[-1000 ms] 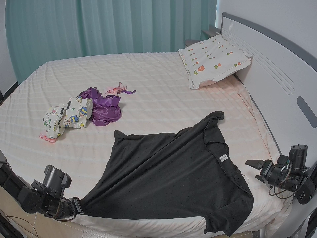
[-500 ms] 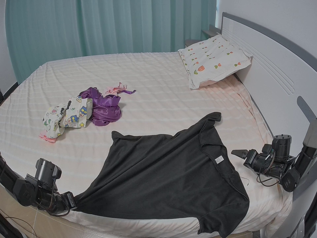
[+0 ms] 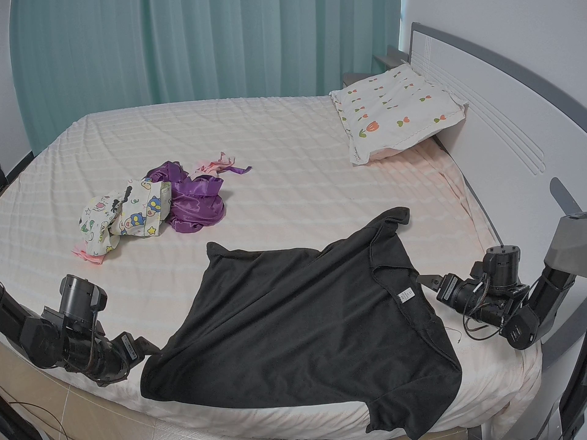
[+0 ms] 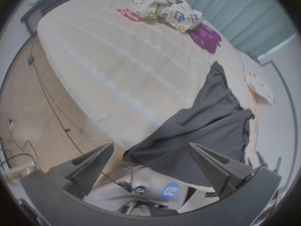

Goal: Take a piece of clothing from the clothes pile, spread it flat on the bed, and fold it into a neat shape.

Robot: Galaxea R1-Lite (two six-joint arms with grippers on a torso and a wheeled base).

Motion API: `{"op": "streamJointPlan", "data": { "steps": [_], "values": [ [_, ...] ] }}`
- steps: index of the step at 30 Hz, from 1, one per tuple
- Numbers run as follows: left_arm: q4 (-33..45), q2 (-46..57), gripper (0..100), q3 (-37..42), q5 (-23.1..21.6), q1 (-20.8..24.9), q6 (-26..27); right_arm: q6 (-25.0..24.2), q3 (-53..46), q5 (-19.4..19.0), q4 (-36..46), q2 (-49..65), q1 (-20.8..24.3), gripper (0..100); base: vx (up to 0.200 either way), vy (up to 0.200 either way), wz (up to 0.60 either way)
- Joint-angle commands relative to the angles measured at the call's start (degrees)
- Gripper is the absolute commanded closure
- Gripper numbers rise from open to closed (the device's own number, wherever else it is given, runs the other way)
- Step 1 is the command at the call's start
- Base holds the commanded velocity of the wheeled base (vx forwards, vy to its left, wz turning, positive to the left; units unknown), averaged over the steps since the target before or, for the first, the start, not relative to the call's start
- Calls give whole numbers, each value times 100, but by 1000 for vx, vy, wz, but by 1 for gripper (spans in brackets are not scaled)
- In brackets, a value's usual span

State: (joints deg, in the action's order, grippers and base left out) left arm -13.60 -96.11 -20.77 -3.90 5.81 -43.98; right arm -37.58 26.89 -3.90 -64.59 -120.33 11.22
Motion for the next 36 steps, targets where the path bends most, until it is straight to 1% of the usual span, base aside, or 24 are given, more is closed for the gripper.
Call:
{"op": "streamJointPlan", "data": {
  "steps": [1, 2, 4, 6, 10, 12, 16, 19, 20, 22, 23, 25, 26, 29, 35, 36],
  "values": [
    [-55, 22, 0, -401, -375, -72, -655, 383, 519, 707, 157, -526, 434, 0, 0, 0, 0],
    [-81, 22, 0, -419, -418, -72, -708, 480, 545, 759, 157, -553, 460, 0, 0, 0, 0],
    [-283, 5, 0, -410, -577, -63, -893, 1043, 615, 997, 113, -693, 584, 0, 0, 0, 0],
    [-459, -74, 0, -375, -656, -63, -945, 1315, 668, 1120, 69, -834, 654, 0, 0, 0, 0],
    [-749, -215, 0, -375, -682, -37, -1279, 1658, 730, 1269, -151, -1027, 707, 0, 0, 0, 0],
    [-863, -277, 0, -366, -788, -10, -1464, 1869, 809, 1278, -151, -1080, 724, 0, 0, 0, 0],
    [-890, -303, 0, -357, -884, -1, -1517, 2053, 941, 1357, -151, -1159, 856, 0, 0, 0, 0],
    [-890, -303, 0, -349, -884, 7, -1517, 2396, 1108, 1427, -107, -1291, 953, 0, 0, 0, 0],
    [-890, -329, 0, -349, -928, 7, -1517, 2642, 1222, 1515, -107, -1405, 953, 0, 0, 0, 0],
    [-890, -329, 0, -349, -937, 16, -1517, 2660, 1231, 1533, -107, -1414, 944, 0, 0, 0, 0],
    [-890, -338, 0, -349, -990, 7, -1517, 2915, 1389, 1726, -160, -1581, 882, 0, 0, 0, 0],
    [-890, -338, 0, -349, -990, 7, -1517, 3029, 1512, 1840, -160, -1660, 803, 0, 0, 0, 0],
    [-890, -338, 0, -349, -990, 7, -1517, 3099, 1635, 1884, -160, -1678, 689, 0, 0, 0, 0],
    [-890, -338, 0, -349, -999, 7, -1517, 3126, 1828, 1893, -151, -1678, 434, 0, 0, 0, 0],
    [-890, -347, 0, -349, -999, 7, -1517, 3126, 1820, 1867, -160, -1484, -137, 0, 0, 0, 0],
    [-890, -347, 0, -349, -999, 7, -1517, 3126, 1802, 1849, -160, -1467, -172, 0, 0, 0, 0]
  ]
}}
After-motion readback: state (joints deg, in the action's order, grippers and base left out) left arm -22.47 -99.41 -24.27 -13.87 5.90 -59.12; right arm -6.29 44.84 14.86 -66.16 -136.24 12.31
